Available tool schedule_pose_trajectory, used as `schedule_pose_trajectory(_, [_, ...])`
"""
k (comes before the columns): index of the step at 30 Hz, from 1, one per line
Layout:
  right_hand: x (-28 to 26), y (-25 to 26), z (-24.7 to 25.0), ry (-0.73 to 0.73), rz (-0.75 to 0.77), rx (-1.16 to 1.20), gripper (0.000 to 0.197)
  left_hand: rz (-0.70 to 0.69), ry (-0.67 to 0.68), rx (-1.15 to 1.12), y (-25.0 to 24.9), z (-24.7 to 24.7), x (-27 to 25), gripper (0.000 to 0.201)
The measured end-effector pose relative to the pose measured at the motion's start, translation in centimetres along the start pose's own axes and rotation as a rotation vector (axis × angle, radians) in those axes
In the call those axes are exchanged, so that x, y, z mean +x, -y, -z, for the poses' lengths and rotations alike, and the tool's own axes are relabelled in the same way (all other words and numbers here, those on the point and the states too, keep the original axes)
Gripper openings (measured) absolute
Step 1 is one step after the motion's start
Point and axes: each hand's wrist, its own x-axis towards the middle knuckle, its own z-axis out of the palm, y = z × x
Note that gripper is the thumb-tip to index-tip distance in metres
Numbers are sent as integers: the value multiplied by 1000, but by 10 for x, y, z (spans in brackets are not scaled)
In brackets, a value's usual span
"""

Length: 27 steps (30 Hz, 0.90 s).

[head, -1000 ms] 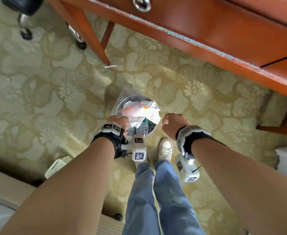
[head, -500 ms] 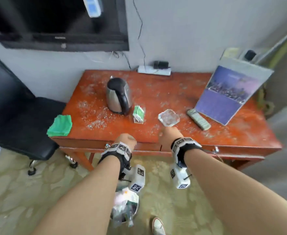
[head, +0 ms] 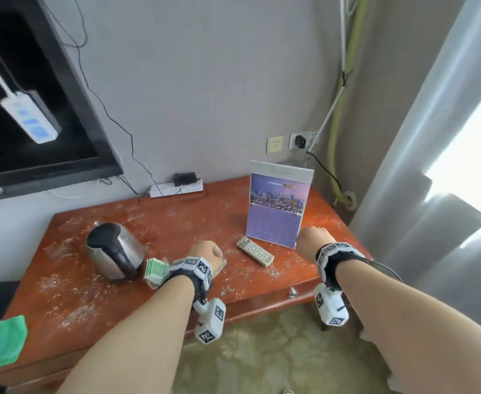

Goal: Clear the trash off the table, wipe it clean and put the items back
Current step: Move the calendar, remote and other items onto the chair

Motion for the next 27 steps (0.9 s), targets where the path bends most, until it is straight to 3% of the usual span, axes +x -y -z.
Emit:
schedule_pose_trajectory(6, [86,-34,2,10,-29,20,12,83,65,-13,-22,-31,66,14])
schedule_pose_trajectory(9, [115,-49,4,-46,-146,174,21,47,65,4,-38,-44,98,13])
schedule_pose_trajectory(13, [149,-58,-3,-63,-213,357,51,-84,174,229,-51,-65,129,29])
schedule_pose_trajectory(16, [169,-60,-13,-54,-206,500,61,-238,285,451,-56,-84,153,46])
schedule_pose_trajectory(18, [179,-59,-22,-34,-201,527,56,-358,332,605,-55,-98,170,56])
schedule_pose_trajectory(22, [193,-56,-31,24,-189,438,26,-504,390,732,-55,-119,196,63])
schedule_pose_trajectory(25, [200,-53,-38,55,-210,427,23,-581,412,751,-53,-128,209,63])
schedule_pose_trajectory(27, [203,-51,-44,54,-227,415,32,-623,424,761,-52,-132,213,63])
